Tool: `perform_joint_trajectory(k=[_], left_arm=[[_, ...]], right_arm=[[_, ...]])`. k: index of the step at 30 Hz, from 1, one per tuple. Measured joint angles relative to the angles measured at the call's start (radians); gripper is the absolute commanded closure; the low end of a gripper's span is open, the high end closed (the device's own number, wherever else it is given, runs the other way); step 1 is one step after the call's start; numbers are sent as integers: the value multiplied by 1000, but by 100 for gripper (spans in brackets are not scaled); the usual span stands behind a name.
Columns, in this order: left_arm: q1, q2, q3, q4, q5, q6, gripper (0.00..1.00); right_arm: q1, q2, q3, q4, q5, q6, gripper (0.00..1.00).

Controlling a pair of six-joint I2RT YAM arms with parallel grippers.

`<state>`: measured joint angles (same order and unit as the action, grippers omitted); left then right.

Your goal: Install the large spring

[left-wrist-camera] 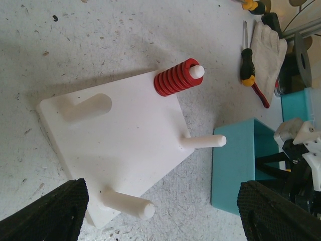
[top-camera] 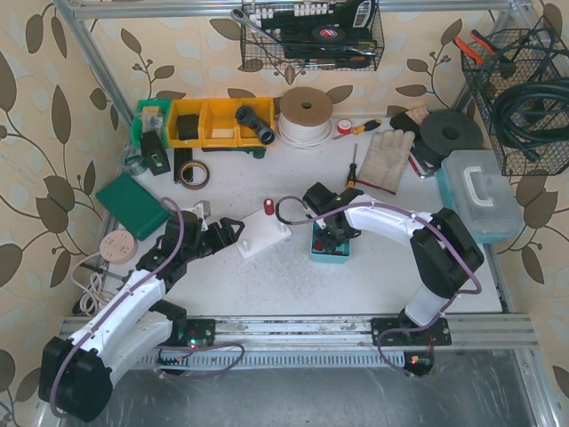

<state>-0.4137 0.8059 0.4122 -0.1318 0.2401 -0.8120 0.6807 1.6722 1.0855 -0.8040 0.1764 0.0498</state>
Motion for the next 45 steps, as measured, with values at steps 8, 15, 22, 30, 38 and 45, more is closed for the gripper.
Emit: perform_joint_trajectory(k=[8,15,22,30,38,45], left_arm=[[0,4,1,0,0,0,16],[0,8,1,1,0,0,16],[0,14,1,2,0,0,16],[0,14,1,2,0,0,16],[0,19,1,4,1,0,16],[0,21,2,5,1,1,16]], right_arm=[[2,14,0,14,0,2,40],[3,17,0,15,7,0,37],[3,18,0,14,11,-2,37],[3,26,3,14,18,-3,37],[-3,50,11,16,37,-5,37],[-15,63,11,16,42,-5,37]])
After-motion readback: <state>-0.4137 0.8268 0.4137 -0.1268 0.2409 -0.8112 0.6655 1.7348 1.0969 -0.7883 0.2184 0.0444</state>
